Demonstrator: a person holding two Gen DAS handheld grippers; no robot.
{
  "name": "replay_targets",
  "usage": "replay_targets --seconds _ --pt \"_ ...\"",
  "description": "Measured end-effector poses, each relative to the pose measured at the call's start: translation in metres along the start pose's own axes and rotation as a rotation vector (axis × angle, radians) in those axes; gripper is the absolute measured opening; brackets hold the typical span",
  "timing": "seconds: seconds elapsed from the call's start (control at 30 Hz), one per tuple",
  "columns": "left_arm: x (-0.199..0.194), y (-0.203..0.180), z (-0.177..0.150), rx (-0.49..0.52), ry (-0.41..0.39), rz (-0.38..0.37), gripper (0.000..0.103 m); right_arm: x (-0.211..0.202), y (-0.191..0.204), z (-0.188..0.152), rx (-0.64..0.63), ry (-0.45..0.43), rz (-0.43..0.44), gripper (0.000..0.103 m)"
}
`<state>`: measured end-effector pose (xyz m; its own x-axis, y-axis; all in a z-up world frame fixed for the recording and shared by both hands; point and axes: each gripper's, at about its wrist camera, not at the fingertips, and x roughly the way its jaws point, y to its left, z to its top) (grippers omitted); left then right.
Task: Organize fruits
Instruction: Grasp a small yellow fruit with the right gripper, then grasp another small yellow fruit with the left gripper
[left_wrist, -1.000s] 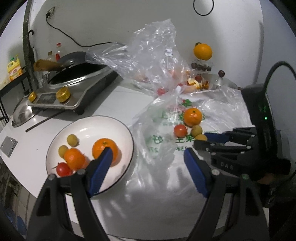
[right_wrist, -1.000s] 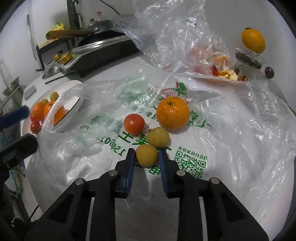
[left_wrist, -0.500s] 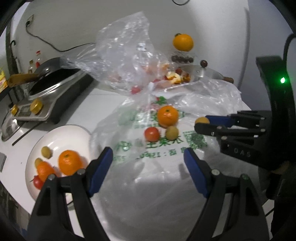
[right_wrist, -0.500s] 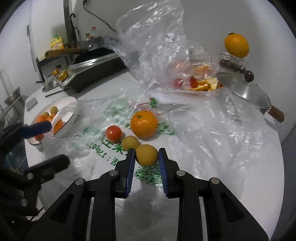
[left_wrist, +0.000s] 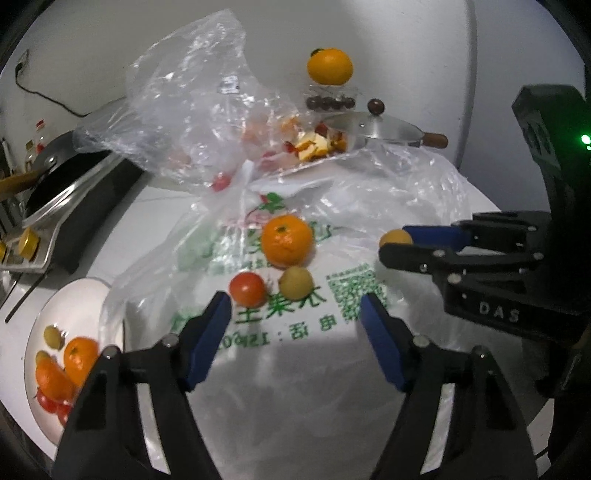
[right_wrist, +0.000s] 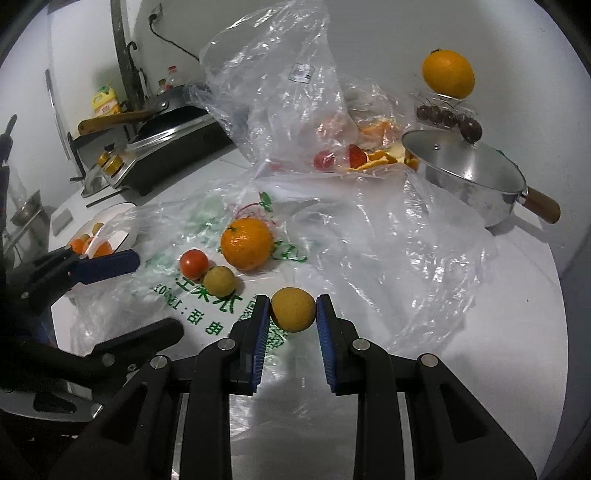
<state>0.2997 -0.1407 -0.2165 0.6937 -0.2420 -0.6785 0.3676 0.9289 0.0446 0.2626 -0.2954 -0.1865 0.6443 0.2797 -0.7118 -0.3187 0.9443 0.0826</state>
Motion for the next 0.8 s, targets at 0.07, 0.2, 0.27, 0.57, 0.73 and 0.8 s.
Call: replay_targets --seconds 0.07,0.2,0.27,0.57,0.73,0.8 --pt "0.006 -0.002 0.003 0.009 0.009 -0.008 0.069 0.0 -0.002 -0.001 0.007 0.0 0.011 0.028" --pt "0.019 -0.004 0.006 0.018 0.035 -0.019 0.059 0.002 -0.006 -0.003 0.014 0.001 0.022 0.028" --pt "0.022 -0.004 0.009 0.015 0.035 -0.029 0.058 0.003 -0.008 -0.003 0.018 0.001 0.027 0.028" --pt "0.039 -0.004 0.015 0.016 0.069 -0.036 0.049 0.004 -0.012 -0.004 0.026 0.002 0.046 0.028" --pt "0.047 -0.004 0.016 0.019 0.081 -0.025 0.044 0.002 -0.012 -0.004 0.025 -0.003 0.049 0.027" --pt "0.05 -0.003 0.016 0.019 0.092 -0.03 0.041 0.002 -0.012 -0.005 0.023 -0.006 0.049 0.028"
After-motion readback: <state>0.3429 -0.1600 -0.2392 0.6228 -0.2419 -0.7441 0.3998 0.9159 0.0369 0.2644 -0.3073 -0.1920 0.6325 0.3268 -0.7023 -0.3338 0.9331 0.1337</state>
